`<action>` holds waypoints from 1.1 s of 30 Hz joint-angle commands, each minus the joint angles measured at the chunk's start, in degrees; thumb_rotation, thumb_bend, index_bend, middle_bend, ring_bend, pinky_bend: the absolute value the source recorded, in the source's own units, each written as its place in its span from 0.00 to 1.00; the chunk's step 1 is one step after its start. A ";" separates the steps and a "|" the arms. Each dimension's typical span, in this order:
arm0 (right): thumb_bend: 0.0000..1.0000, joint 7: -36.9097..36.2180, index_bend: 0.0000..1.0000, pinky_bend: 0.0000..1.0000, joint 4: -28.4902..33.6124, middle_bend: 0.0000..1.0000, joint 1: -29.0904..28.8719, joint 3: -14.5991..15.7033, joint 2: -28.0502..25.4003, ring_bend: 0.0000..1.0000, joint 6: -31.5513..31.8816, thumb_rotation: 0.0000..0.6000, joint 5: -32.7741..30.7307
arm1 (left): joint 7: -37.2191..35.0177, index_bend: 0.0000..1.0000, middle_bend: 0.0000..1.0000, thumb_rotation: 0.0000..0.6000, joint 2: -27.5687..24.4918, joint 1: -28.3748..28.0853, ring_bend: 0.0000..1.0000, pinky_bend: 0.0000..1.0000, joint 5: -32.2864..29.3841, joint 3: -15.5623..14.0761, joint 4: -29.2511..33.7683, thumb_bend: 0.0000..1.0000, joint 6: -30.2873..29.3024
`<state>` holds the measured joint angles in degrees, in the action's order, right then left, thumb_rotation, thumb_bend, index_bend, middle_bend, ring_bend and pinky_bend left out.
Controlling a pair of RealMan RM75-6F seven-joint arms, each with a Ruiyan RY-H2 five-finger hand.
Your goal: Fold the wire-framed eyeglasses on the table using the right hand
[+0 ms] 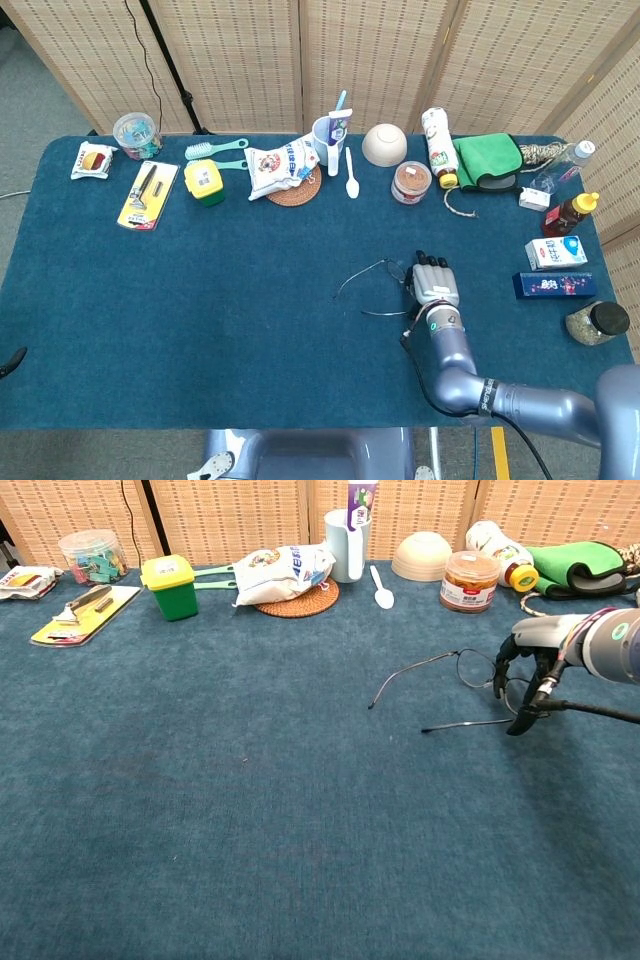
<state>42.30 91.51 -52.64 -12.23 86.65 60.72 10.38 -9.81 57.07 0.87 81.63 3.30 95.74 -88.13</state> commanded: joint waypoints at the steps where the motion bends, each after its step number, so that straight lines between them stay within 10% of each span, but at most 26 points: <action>1: 0.15 -0.34 0.48 0.00 -0.55 0.07 0.06 -0.15 0.42 0.00 0.33 1.00 0.07 | 0.01 0.16 0.04 0.81 0.03 0.01 0.03 0.00 0.01 0.00 -0.01 0.19 0.03; 20: 0.14 -2.69 0.65 0.00 -4.34 0.22 0.87 -1.50 1.59 0.02 -1.15 1.00 -0.20 | 0.45 0.16 0.04 0.81 -0.04 0.27 0.03 0.00 0.07 0.03 0.46 0.19 -0.25; 33: 0.14 -3.44 0.49 0.00 -3.15 0.14 1.93 -0.94 -0.98 0.02 -2.68 1.00 1.03 | 1.32 0.16 0.04 0.81 -0.08 0.22 0.03 0.00 0.36 -0.14 1.40 0.19 -0.07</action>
<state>38.93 88.41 -50.82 -13.30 85.76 58.13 11.43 -8.49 56.99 1.09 82.00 3.17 97.14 -88.20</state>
